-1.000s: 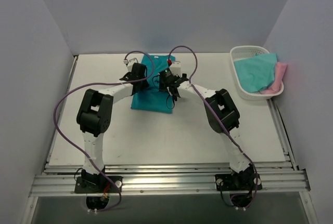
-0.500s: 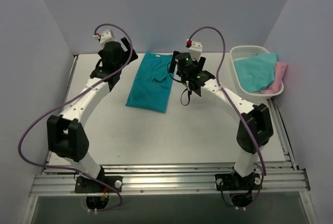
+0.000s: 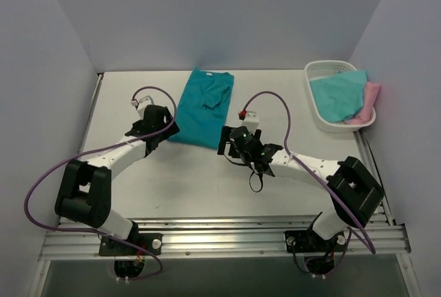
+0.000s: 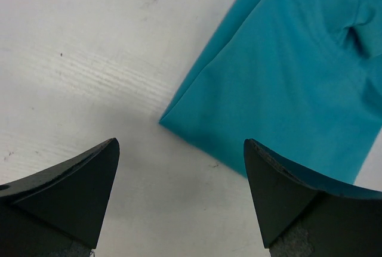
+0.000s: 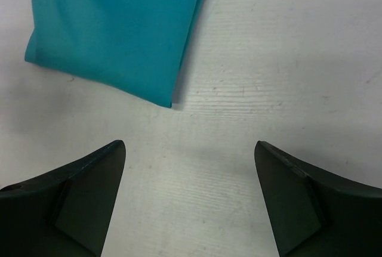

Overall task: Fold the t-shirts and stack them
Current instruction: Fold the tshirt

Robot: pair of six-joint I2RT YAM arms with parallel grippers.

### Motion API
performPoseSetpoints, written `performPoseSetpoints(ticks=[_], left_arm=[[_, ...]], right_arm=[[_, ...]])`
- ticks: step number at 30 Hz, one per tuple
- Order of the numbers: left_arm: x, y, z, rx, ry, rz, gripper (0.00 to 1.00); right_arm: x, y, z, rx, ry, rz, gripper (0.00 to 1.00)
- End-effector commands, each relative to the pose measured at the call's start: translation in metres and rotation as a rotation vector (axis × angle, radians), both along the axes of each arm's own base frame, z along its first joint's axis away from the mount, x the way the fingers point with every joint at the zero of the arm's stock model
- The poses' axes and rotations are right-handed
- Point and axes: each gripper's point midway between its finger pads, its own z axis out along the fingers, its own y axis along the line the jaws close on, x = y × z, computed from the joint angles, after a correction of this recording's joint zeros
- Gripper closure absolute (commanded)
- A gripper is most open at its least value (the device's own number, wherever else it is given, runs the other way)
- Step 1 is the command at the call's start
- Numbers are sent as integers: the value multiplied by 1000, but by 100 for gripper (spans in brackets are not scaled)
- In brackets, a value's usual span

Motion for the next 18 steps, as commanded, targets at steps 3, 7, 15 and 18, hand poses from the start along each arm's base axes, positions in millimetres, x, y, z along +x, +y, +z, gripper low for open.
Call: performPoseSetpoints(ticks=[3, 7, 15, 18], left_arm=[[-4, -6, -7, -71, -33, 34, 6], [-17, -1, -22, -87, -11, 62, 6], [-17, 3, -35, -108, -16, 140, 6], [-16, 3, -38, -119, -20, 163, 6]], right_arm=[[1, 35, 8, 188, -8, 46, 16], [0, 46, -16, 195, 21, 61, 21], [13, 69, -63, 176, 74, 69, 27], [17, 72, -79, 158, 95, 68, 28]])
